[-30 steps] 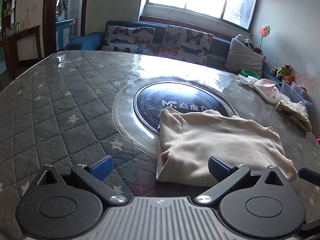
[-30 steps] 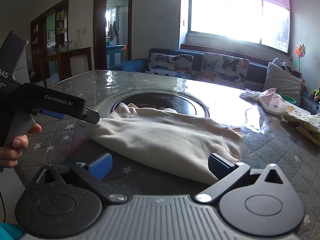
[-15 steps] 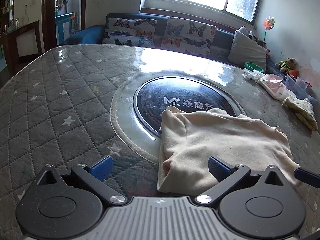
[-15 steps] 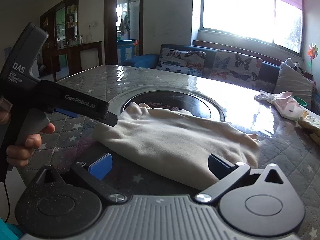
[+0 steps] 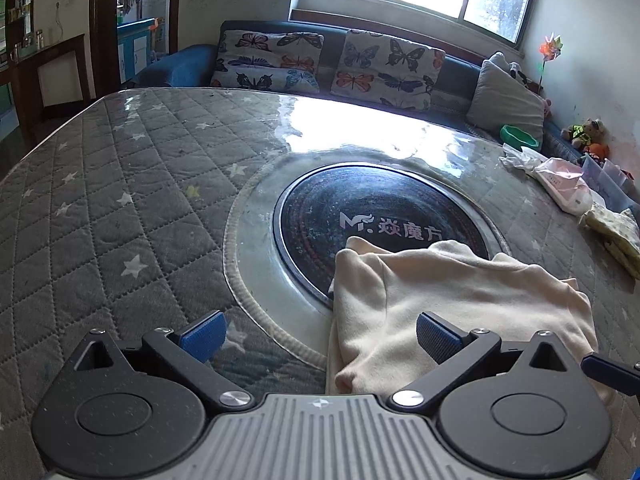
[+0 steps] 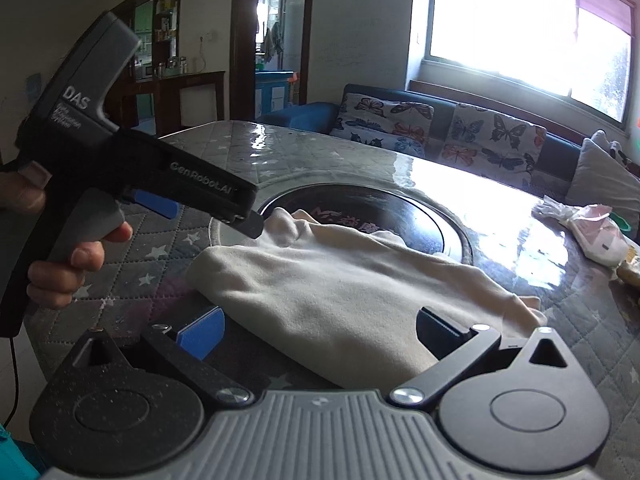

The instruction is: Fold clothes

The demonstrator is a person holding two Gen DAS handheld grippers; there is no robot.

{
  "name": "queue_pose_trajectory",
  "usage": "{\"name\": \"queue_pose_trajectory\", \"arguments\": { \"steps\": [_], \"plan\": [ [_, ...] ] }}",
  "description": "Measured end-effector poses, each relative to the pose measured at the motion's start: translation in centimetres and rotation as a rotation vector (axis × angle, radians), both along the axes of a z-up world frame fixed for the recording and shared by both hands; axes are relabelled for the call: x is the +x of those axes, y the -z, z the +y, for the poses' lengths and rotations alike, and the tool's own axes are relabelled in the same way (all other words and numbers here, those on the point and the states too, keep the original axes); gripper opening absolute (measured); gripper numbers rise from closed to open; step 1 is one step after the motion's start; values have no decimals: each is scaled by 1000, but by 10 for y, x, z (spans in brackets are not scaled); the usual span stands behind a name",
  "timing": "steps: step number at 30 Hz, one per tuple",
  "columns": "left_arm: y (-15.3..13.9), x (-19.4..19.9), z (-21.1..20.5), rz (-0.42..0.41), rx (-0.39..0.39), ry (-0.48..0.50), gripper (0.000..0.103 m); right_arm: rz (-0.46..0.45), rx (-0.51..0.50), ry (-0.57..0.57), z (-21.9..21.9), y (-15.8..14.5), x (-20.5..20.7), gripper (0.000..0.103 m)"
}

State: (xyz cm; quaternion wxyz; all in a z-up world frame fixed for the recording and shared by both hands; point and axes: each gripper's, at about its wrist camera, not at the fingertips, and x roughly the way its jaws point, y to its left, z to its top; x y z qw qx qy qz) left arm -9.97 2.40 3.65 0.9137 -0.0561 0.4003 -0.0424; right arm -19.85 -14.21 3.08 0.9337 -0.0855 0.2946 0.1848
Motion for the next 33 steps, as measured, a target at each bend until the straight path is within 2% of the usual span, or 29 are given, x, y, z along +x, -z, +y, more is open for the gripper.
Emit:
{"name": "queue_pose_trajectory", "arguments": {
  "steps": [6, 13, 24, 26, 33],
  "plan": [
    [9, 14, 7, 35, 13, -25, 103, 9, -18, -62, 13, 2, 7, 102],
    [14, 23, 18, 69, -10, -41, 103, 21, -50, -139, 35, 5, 15, 98],
    [12, 31, 20, 85, 2, -12, 103, 28, -85, -236, 64, 7, 26, 83],
    [12, 33, 21, 92, -4, -7, 103, 29, -90, -248, 67, 8, 29, 76],
    [14, 37, 29, 110, -28, -11, 103, 36, -108, -283, 78, 15, 34, 70]
  ]
}}
